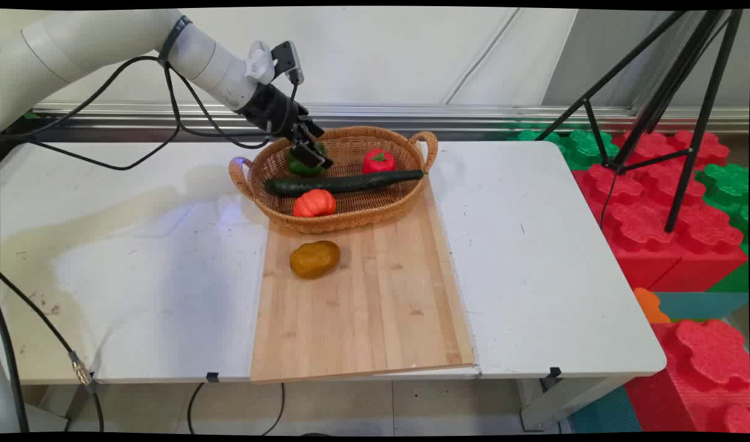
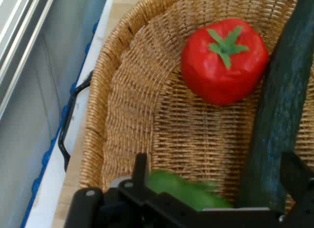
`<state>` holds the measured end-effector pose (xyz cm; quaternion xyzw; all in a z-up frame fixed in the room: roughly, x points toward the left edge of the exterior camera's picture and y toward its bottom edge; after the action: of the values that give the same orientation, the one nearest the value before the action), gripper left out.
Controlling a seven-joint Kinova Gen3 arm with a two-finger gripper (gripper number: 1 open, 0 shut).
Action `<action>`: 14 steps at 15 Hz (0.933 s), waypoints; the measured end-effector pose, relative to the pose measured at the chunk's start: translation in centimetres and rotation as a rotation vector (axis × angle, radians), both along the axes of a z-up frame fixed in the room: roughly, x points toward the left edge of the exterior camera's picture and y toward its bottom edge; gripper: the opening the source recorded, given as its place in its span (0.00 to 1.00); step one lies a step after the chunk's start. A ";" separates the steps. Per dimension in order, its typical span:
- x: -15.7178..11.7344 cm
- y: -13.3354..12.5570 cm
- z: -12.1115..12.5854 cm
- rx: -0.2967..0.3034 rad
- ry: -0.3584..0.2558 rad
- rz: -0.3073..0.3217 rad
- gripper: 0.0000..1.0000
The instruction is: Pick up the potato from the cutting board
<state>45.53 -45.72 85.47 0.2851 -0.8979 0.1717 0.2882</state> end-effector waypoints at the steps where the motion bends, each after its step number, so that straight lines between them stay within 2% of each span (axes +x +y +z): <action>1: 0.2 0.0 0.1 -0.003 0.006 0.004 1.00; 6: 1.1 1.2 1.7 -0.015 0.045 0.000 1.00; 14: 3.3 6.5 5.8 -0.001 0.093 -0.020 1.00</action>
<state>48.84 -39.26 91.23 0.2838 -0.8862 0.1559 0.3314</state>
